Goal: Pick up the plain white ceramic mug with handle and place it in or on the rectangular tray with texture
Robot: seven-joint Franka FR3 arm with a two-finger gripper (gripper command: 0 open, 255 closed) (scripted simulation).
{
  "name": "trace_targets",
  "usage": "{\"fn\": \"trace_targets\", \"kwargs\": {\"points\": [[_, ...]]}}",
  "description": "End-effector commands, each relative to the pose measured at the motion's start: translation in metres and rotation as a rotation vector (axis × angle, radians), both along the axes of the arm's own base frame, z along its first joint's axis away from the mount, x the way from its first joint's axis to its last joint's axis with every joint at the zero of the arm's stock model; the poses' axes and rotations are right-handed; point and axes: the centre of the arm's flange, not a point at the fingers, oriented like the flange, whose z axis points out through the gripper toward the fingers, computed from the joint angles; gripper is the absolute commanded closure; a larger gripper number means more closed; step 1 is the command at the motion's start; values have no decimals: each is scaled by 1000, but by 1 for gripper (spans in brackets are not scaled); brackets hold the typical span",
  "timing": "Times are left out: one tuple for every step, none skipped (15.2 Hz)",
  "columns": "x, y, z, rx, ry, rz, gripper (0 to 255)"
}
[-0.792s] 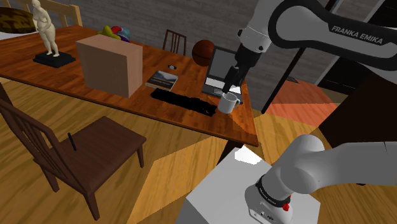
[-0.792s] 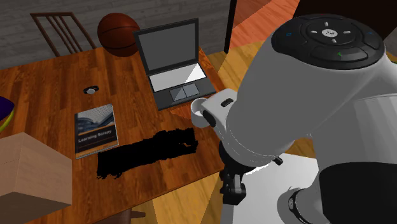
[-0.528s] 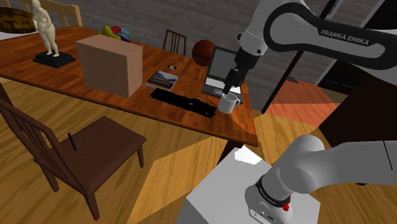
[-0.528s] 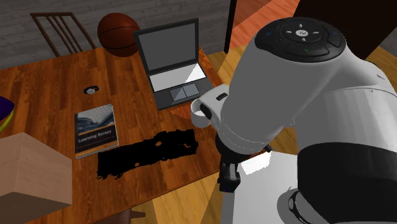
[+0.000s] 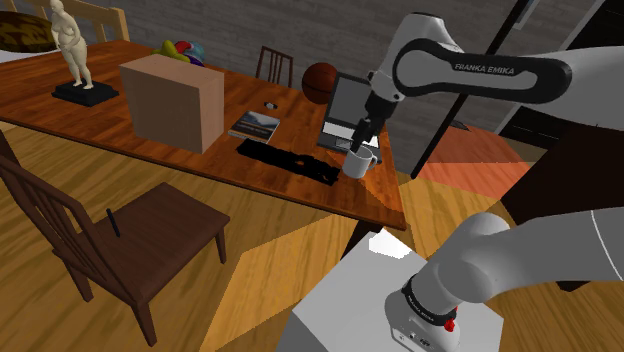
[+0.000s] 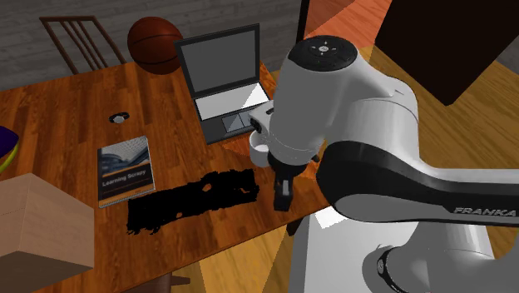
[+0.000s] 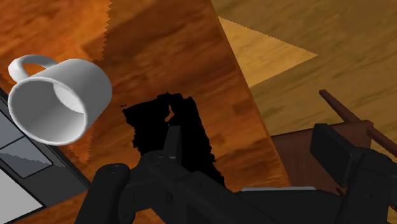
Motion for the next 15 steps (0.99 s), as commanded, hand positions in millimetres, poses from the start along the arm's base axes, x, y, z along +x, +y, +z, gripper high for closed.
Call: {"fn": "trace_targets", "kwargs": {"points": [[8, -21, -18, -2, 5, 5, 0], [12, -31, -26, -3, 7, 6, 0], [16, -41, -34, -3, 10, 8, 0], [20, -51, -41, -4, 13, 10, 0], [25, -61, -49, -5, 15, 12, 0], [29, -71, -56, -5, 18, 13, 0], [33, -81, -64, -6, 21, 15, 0], [37, -91, -72, -7, 24, 17, 0], [41, -101, -79, -7, 26, 19, 0], [45, -111, -87, -8, 29, 20, 0], [49, -121, -95, -9, 32, 22, 0], [53, -131, -103, -9, 34, 24, 0], [57, -141, -110, -10, 37, 26, 0], [61, -151, -118, -11, 40, 27, 0], [65, -161, -126, -11, 42, 29, 0]]}}
